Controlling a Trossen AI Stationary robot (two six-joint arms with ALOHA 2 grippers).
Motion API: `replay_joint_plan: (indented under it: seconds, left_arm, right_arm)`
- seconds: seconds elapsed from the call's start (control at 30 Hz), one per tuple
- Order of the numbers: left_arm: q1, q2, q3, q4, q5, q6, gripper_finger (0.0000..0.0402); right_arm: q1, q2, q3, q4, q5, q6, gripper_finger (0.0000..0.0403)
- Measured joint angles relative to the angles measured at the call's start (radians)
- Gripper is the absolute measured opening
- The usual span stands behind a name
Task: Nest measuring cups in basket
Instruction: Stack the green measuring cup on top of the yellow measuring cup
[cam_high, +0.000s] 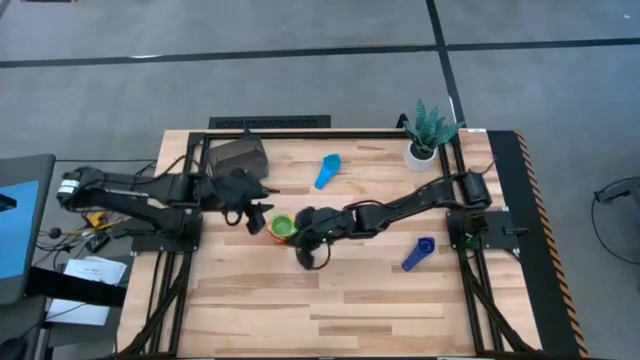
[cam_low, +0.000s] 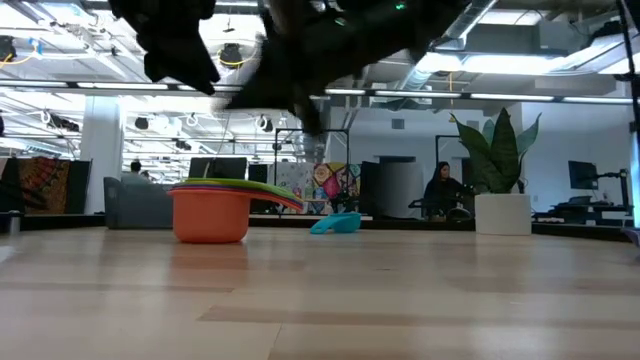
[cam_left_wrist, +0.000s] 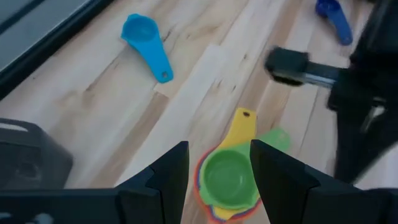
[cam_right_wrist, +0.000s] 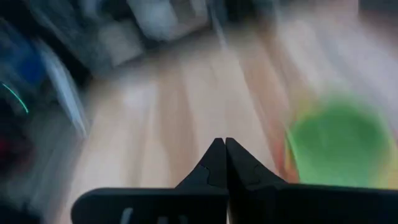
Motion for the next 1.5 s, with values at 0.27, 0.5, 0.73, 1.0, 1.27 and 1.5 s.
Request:
replay_joint_plan:
  seconds: [0.27, 0.5, 0.73, 1.0, 1.27, 1.5]
  left_arm:
    - [0.129, 0.002, 0.000, -0.015, 0.142, 0.074, 0.0160]
    - [0.194, 0.003, 0.000, 0.002, 0.174, 0.099, 0.0160]
    - [0.241, 0.003, 0.000, 0.028, 0.185, 0.112, 0.0160]
    - [0.247, 0.003, 0.000, 0.026, 0.193, 0.111, 0.0160]
    - [0.247, 0.003, 0.000, 0.028, 0.188, 0.110, 0.0160]
    - [0.247, 0.003, 0.000, 0.028, 0.188, 0.109, 0.0160]
  right_arm:
    - [0.009, 0.045, 0.105, -0.243, 0.024, -0.026, 0.0003]
    - [0.007, 0.047, 0.102, -0.360, 0.033, -0.071, 0.0000]
    - [-0.013, 0.048, 0.102, -0.379, 0.016, -0.110, 0.0001]
    - [-0.023, 0.048, 0.102, -0.434, 0.019, -0.149, 0.0001]
    - [-0.027, 0.045, 0.102, -0.423, -0.001, -0.155, 0.0001]
    - [-0.006, 0.045, 0.102, -0.424, -0.005, -0.153, 0.0001]
